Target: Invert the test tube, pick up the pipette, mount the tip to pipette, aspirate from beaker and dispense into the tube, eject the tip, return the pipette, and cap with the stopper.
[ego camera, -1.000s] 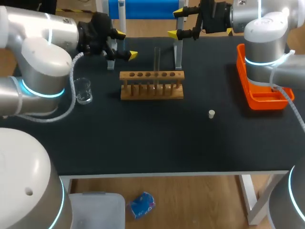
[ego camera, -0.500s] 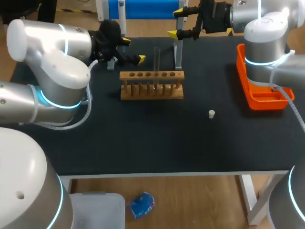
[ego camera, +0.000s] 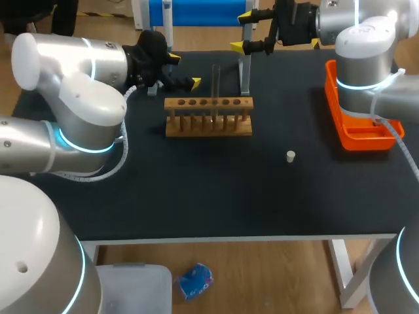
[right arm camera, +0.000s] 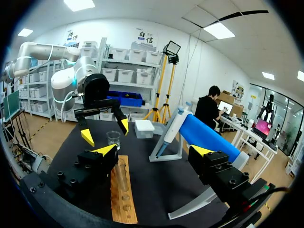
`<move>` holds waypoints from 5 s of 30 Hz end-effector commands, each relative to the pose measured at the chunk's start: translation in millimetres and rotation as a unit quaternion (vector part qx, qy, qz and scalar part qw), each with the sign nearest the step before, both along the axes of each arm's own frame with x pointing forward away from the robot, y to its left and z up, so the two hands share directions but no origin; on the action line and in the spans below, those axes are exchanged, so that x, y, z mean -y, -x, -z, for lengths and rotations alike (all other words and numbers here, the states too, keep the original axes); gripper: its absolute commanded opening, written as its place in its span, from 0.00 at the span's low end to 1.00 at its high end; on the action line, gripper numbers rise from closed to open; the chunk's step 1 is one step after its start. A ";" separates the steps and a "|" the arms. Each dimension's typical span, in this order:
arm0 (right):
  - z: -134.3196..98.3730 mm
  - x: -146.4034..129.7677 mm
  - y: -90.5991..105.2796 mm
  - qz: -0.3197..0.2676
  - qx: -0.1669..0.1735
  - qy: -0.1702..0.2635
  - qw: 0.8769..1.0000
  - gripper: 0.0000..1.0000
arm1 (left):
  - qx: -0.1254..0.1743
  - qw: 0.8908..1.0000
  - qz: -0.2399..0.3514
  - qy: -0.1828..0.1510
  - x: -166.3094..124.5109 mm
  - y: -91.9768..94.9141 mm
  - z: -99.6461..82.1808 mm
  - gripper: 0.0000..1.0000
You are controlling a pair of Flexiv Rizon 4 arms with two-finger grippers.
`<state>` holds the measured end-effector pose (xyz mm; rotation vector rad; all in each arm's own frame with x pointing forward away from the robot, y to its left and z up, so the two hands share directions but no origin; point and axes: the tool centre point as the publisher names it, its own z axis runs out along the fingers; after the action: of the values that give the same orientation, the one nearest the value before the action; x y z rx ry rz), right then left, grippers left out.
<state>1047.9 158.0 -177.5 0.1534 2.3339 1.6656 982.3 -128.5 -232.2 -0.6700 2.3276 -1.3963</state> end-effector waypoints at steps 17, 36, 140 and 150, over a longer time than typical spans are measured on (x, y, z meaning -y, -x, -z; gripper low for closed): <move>59.5 169.1 134.3 0.071 -0.013 0.015 0.997 1.00 | 0.002 1.000 0.001 0.002 -0.8 0.1 1.6 1.00; 117.2 203.3 224.2 0.034 -0.072 0.055 0.995 1.00 | 0.002 1.000 0.001 0.002 -0.8 0.1 1.6 1.00; 249.8 143.9 173.2 0.016 -0.151 0.160 0.975 0.49 | 0.002 1.000 0.001 0.002 -0.8 0.1 1.6 1.00; 251.5 144.0 172.2 0.016 -0.152 0.161 0.975 0.47 | 0.002 1.000 0.001 0.002 -0.8 0.1 1.6 1.00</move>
<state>875.5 13.4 -428.4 0.4016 2.7708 1.3033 982.3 -128.4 -232.1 -0.6700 2.3273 -1.3965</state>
